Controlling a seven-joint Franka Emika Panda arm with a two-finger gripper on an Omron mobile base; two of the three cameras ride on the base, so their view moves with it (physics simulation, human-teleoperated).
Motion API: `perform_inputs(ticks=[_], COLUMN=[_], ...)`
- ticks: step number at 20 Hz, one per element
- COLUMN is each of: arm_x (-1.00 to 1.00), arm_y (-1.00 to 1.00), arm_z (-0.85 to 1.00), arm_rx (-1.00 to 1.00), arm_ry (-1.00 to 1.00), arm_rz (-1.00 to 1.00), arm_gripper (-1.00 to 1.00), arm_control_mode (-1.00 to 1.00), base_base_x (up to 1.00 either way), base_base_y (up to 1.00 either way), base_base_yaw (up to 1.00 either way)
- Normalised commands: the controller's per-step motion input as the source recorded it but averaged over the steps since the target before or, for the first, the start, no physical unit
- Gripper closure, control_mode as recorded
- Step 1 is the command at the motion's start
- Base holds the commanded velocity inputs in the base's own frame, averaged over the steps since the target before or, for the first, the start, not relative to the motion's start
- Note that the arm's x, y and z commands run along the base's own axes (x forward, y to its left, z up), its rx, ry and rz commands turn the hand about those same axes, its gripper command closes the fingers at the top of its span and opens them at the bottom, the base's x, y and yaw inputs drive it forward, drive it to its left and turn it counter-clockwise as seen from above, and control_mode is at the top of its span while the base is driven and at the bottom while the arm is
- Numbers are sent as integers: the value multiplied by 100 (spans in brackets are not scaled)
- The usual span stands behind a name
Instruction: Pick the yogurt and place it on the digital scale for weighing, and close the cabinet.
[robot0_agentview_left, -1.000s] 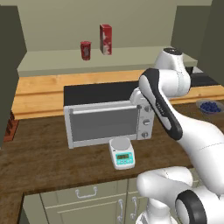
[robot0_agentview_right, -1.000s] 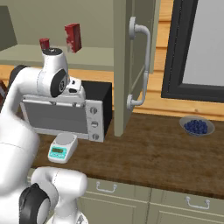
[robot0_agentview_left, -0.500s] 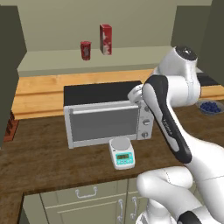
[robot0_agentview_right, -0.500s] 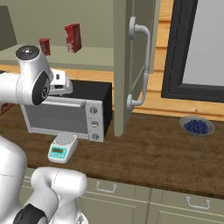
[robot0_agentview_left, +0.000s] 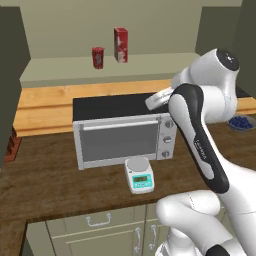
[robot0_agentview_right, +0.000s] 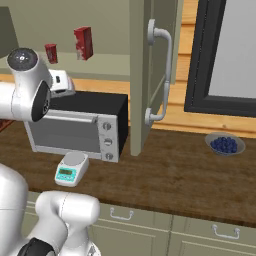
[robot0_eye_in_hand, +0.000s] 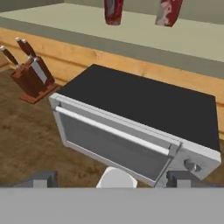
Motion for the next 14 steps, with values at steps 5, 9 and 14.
perform_inputs(ticks=[5,9,14], arm_x=[0,0,0], arm_y=[14,3,0], arm_z=[44,46,36], arm_rx=[2,0,2], arm_ry=[-14,-6,-2], arm_rz=[3,0,0], arm_gripper=[-100,-100,-100], arm_control_mode=[-100,-100,-100], base_base_x=[0,0,0], base_base_y=[0,0,0], base_base_yaw=[0,0,0])
